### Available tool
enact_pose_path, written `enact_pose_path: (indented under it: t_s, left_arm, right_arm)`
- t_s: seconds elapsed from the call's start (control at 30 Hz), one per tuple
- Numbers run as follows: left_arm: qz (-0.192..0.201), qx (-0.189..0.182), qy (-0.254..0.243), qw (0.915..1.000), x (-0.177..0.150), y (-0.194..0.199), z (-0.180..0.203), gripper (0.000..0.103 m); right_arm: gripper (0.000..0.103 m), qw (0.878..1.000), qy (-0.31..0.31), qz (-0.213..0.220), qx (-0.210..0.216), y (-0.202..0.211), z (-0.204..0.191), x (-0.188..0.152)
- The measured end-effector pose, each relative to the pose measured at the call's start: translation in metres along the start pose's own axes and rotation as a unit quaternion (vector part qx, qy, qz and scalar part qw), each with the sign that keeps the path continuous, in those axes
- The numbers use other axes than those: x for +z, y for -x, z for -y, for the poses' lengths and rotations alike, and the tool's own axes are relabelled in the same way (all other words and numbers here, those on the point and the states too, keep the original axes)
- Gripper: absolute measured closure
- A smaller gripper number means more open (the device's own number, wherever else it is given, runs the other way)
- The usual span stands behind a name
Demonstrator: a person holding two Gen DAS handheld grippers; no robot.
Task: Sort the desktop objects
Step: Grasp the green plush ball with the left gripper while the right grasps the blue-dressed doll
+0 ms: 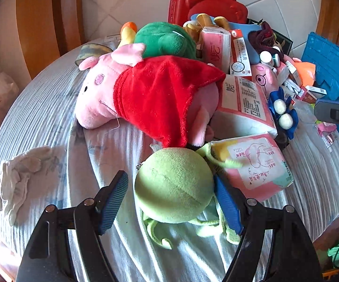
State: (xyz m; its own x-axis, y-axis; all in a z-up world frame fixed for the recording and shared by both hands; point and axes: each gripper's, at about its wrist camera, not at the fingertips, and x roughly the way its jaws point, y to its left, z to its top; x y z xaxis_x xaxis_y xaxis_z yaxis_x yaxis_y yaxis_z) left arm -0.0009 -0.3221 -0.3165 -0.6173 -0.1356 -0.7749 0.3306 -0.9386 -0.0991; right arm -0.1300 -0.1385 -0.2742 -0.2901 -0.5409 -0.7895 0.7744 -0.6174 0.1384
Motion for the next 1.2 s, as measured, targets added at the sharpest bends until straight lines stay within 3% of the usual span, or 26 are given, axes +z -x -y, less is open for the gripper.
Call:
enact_pose_path:
  t_s: [0.17,0.33,0.43,0.7,0.77,0.8,0.9,1.0,1.2]
  left_arm:
    - [-0.009,-0.007,-0.01,0.9999,-0.001,-0.006,0.002,0.032]
    - [-0.009,-0.012,0.0,0.9999,-0.002,-0.005,0.0,0.032]
    - [-0.011,-0.015,0.003,0.9998,-0.001,-0.006,-0.001,0.032]
    - [-0.016,-0.016,0.003,0.9997,-0.002,-0.012,0.0,0.032]
    - [-0.022,-0.011,-0.001,0.9997,-0.003,-0.015,0.002,0.032]
    - [-0.026,-0.009,-0.001,0.9996,-0.003,-0.017,0.002,0.032]
    - [-0.028,-0.008,-0.005,0.9996,-0.005,-0.018,0.003,0.032]
    - [-0.021,-0.016,-0.016,0.9995,-0.007,-0.014,0.003,0.039]
    - [-0.006,-0.024,-0.007,0.9997,-0.007,-0.004,-0.005,0.044]
  right_arm:
    - [0.001,1.0,0.007,-0.005,-0.009,-0.028,-0.005,0.008]
    - [0.02,0.998,0.014,-0.02,-0.065,-0.05,-0.002,0.009]
    - [0.033,0.998,0.0,-0.013,-0.069,-0.046,0.007,0.01]
    - [0.033,0.993,-0.044,-0.025,-0.103,-0.05,0.041,0.01]
    - [0.044,0.993,-0.074,-0.036,-0.089,-0.059,0.055,0.01]
    - [0.059,0.991,-0.098,-0.052,-0.074,-0.065,0.065,0.007]
    - [0.061,0.986,-0.158,-0.046,-0.041,-0.062,0.087,-0.001]
    - [0.081,0.983,-0.182,-0.031,-0.019,-0.049,0.096,-0.003]
    - [0.082,0.988,-0.153,-0.018,-0.017,-0.026,0.084,0.007]
